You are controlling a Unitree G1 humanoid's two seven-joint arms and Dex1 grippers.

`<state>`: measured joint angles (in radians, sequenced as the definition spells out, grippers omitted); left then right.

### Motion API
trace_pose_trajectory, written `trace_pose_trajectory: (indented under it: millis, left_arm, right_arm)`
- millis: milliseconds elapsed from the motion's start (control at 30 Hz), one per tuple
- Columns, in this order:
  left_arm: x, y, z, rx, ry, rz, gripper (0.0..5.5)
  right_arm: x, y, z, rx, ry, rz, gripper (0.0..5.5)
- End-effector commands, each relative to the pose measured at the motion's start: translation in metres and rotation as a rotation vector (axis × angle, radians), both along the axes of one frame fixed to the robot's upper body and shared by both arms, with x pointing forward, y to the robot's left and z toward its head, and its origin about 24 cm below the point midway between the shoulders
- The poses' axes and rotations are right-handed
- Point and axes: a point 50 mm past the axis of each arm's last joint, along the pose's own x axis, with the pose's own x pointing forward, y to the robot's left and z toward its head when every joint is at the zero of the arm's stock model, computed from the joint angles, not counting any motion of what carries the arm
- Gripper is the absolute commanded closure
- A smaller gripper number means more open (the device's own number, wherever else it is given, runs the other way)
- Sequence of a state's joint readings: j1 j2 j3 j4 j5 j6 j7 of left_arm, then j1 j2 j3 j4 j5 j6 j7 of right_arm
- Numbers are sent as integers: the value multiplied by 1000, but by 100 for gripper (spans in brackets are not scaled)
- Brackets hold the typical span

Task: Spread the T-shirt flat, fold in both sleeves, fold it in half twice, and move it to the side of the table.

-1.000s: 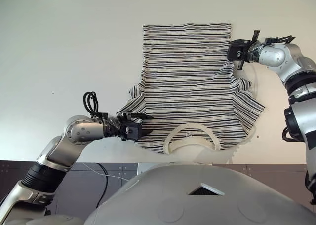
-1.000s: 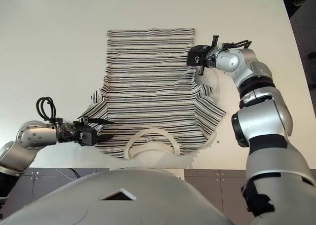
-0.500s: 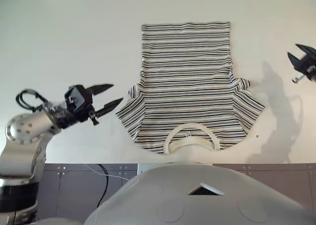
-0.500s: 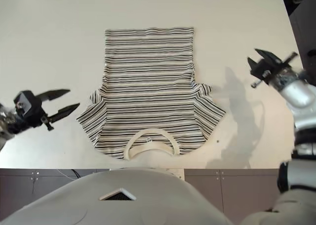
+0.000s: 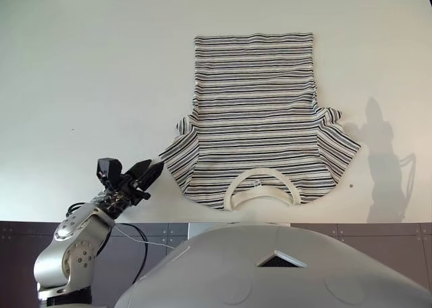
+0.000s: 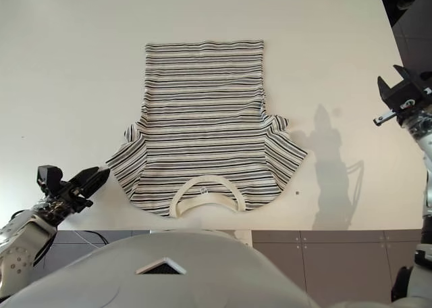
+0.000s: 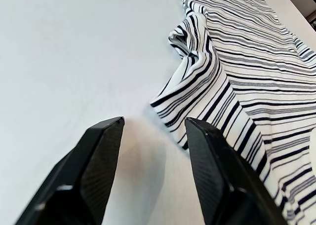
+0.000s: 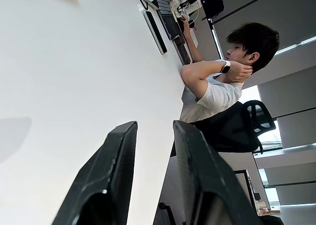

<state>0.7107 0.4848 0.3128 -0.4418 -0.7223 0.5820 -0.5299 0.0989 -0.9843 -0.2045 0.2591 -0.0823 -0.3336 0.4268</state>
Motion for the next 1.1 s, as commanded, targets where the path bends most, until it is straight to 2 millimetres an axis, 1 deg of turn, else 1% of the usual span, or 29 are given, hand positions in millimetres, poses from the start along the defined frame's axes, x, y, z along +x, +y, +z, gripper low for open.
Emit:
trace_pose_trajectory:
  millis: [33,200,267,400,433,467,533,567,700,767,833,967,1100]
  left_arm:
    - [4,-7,-6,-9,27,11,321]
    - [3,-7,-5,-20,32,-8,407]
    - [6,-7,-5,-31,31,-3,432]
    - [13,-6,-3,-49,11,26,511]
    - [14,-6,-3,-58,5,28,516]
    - [16,-7,-2,-65,2,27,533]
    - [16,-7,0,-74,-1,15,538]
    - [14,-4,1,-72,3,8,538]
    - [9,16,5,-36,25,8,538]
    - [8,27,5,-15,43,37,538]
    - [6,31,3,-11,53,68,538]
    - [5,30,4,-7,42,58,538]
    - [15,14,26,40,-123,-103,538]
  right_arm:
    - [5,8,-2,2,12,26,417]
    - [4,11,-4,1,14,33,417]
    - [5,14,-5,3,14,39,417]
    - [7,17,-7,4,14,48,417]
    - [7,18,-7,4,14,49,417]
    - [7,18,-7,4,14,50,417]
    - [7,20,-9,6,15,56,417]
    - [7,21,-9,6,16,60,417]
    - [6,23,-9,6,18,63,417]
    - [4,24,-11,9,20,62,417]
    - [3,26,-14,12,25,65,417]
    - [2,28,-15,10,32,68,417]
    - [1,28,-16,1,35,70,417]
